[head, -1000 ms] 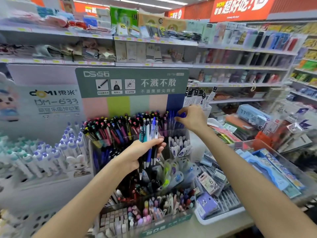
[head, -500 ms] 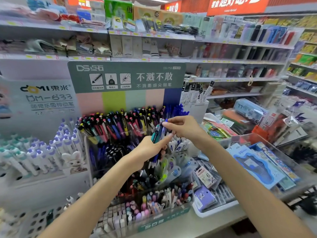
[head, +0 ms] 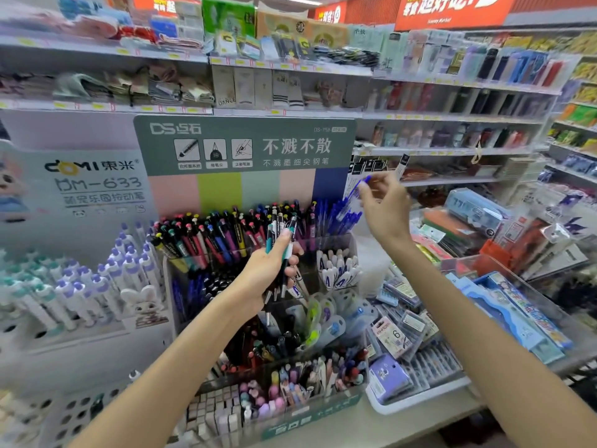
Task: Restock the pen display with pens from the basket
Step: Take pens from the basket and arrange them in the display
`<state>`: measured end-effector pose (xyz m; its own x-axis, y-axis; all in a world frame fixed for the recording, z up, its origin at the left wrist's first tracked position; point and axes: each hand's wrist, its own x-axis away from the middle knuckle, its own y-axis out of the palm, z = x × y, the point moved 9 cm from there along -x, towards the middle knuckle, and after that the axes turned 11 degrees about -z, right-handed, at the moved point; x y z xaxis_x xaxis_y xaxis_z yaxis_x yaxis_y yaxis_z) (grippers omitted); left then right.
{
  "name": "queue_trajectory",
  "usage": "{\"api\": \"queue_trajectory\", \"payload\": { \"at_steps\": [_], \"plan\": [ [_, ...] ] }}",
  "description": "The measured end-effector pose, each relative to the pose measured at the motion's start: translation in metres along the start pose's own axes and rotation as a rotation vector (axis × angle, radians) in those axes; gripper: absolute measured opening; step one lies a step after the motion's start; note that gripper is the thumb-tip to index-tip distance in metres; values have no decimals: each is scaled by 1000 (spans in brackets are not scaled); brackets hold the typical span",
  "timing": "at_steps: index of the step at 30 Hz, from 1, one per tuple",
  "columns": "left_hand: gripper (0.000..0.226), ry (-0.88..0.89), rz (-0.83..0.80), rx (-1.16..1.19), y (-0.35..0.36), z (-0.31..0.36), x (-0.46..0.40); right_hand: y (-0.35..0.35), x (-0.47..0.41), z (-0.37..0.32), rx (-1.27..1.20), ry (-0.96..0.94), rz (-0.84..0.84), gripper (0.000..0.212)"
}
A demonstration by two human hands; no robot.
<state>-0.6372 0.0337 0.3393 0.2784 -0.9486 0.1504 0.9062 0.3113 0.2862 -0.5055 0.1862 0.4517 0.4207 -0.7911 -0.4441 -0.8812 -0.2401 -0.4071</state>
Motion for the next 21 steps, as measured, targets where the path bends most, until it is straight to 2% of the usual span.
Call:
{"api": "queue_trajectory", "payload": {
  "at_steps": [5,10,14,17,18,21],
  "plan": [
    [38,-50,-68,41,2,-2,4,37,1,27,409,-24,-248,23],
    [19,-54,-93,-4,5,1,8,38,-11,30,506,44,-281,28],
    [19,-29,-127,-20,8,5,9,40,-15,21,609,21,-268,37],
    [20,-25,-164,-34,8,5,12,36,6,2,348,-46,-143,29],
    [21,-24,-175,-46,8,5,13,40,15,1,195,12,-200,24],
    [24,-25,-195,-122,8,3,14,77,51,9,-122,303,-621,30]
  ]
}}
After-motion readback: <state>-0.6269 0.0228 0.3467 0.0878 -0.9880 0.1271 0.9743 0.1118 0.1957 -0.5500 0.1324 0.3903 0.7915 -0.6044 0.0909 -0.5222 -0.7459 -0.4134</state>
